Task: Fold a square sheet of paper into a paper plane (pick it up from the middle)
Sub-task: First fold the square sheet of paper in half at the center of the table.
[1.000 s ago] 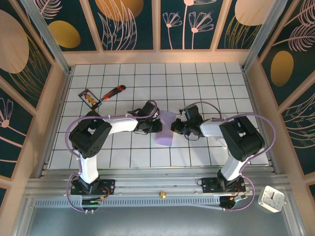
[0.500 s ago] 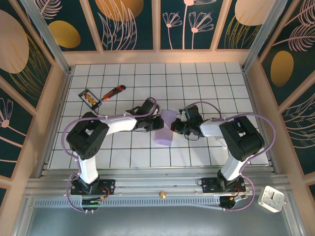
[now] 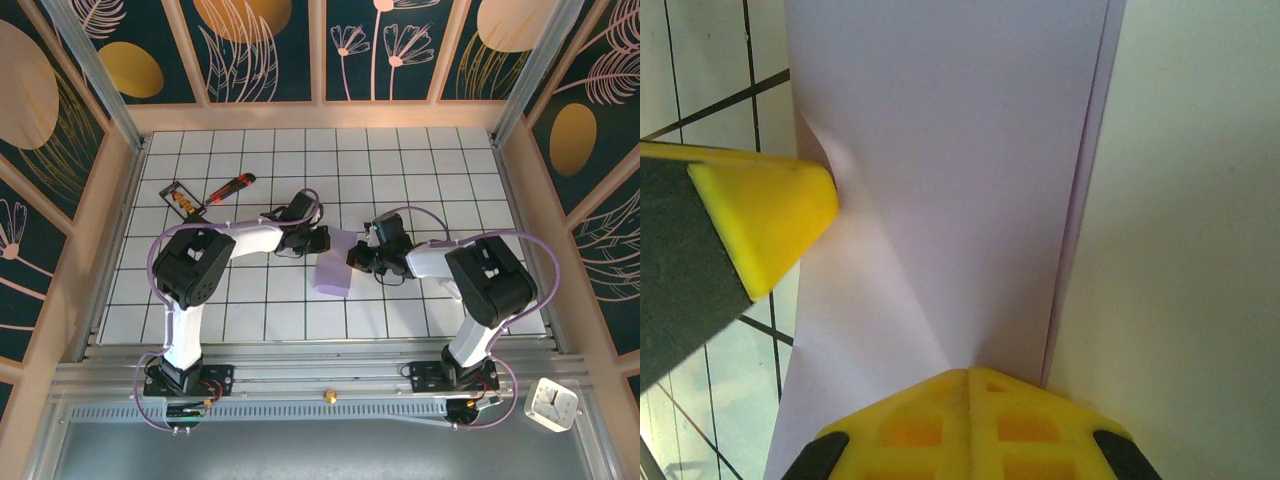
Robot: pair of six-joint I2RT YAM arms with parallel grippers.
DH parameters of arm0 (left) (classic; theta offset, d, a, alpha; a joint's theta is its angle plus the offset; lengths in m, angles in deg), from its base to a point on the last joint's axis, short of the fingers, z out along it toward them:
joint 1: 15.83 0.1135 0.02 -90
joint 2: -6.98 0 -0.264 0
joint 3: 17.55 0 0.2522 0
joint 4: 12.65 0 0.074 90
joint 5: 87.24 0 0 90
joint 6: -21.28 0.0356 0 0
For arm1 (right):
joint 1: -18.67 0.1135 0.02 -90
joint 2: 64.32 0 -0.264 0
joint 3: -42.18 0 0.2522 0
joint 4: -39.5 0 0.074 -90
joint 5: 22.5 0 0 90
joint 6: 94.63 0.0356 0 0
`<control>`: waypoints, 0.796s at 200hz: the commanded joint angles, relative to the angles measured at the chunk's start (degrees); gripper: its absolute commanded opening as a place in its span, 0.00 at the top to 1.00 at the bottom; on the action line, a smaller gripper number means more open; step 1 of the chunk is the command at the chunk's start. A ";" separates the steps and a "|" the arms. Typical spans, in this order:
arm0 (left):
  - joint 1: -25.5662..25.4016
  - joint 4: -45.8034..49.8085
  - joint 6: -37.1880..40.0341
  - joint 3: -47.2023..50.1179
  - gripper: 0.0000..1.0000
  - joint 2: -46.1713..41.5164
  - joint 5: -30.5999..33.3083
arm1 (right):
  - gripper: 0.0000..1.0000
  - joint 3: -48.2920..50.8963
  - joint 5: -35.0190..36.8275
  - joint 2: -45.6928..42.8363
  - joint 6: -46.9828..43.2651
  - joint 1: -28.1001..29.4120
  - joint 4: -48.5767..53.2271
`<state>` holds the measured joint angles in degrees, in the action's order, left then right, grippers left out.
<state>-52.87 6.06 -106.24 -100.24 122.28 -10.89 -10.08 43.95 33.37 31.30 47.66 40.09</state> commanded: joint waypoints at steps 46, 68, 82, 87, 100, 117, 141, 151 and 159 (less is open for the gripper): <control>1.44 0.97 0.68 -3.19 0.84 -2.48 -4.38 | 1.00 2.38 5.36 3.74 -1.61 0.45 7.19; 1.50 0.11 0.01 -4.02 0.84 -1.71 -5.89 | 1.00 2.05 5.18 4.02 -1.56 0.47 7.10; 1.52 1.42 0.87 -5.64 0.85 -0.22 -4.89 | 1.00 1.85 5.09 4.07 -1.56 0.54 7.11; 1.53 1.84 1.11 -6.22 0.85 0.38 -4.52 | 1.00 1.81 5.09 4.03 -1.63 0.59 7.18; 1.61 2.87 1.93 -7.85 0.86 2.17 -3.44 | 1.00 1.85 5.18 3.93 -1.63 0.61 7.27; 1.75 4.21 2.52 -9.74 0.88 4.26 -2.06 | 1.00 1.87 5.27 3.81 -1.64 0.54 7.35; 2.15 4.27 2.61 -10.53 0.89 6.16 -1.64 | 1.00 2.20 5.42 3.51 -1.57 0.54 7.34; 2.20 4.27 2.79 -10.37 0.89 6.72 -1.69 | 1.00 2.29 5.45 3.47 -1.56 0.53 7.34; 2.31 4.28 2.84 -10.11 0.89 6.95 -1.35 | 1.00 2.37 5.45 3.45 -1.55 0.54 7.35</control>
<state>-51.17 8.01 -104.69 -110.03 127.11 -13.30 -10.08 43.95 33.48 31.30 47.66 39.94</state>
